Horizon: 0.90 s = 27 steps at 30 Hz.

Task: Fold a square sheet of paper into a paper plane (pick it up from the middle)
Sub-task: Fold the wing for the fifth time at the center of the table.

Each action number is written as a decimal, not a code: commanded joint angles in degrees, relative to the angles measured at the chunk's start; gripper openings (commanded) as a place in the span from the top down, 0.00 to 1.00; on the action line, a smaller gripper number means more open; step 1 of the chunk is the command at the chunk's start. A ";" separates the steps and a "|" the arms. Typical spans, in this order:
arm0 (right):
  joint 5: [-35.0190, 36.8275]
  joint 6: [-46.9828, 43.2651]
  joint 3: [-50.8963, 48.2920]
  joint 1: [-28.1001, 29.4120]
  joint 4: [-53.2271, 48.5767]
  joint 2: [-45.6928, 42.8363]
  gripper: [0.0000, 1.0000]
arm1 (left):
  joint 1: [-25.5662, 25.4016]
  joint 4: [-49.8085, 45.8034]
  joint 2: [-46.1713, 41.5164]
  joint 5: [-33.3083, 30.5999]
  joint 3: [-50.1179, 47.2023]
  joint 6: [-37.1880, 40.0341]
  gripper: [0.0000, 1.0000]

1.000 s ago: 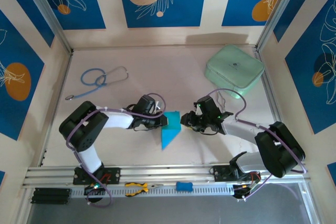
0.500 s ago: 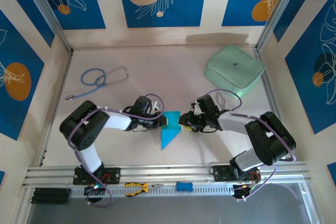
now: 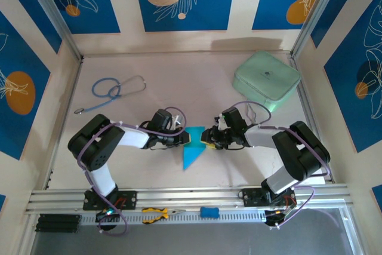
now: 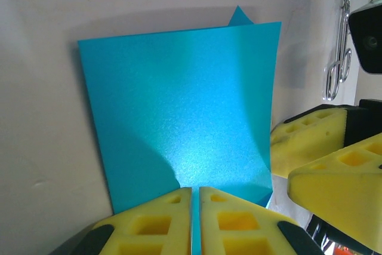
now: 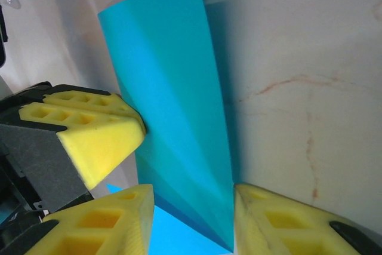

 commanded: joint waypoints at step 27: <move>-7.12 -6.53 4.82 -2.87 3.13 6.30 0.65 | -0.16 -0.46 3.64 -0.40 -0.65 0.13 0.88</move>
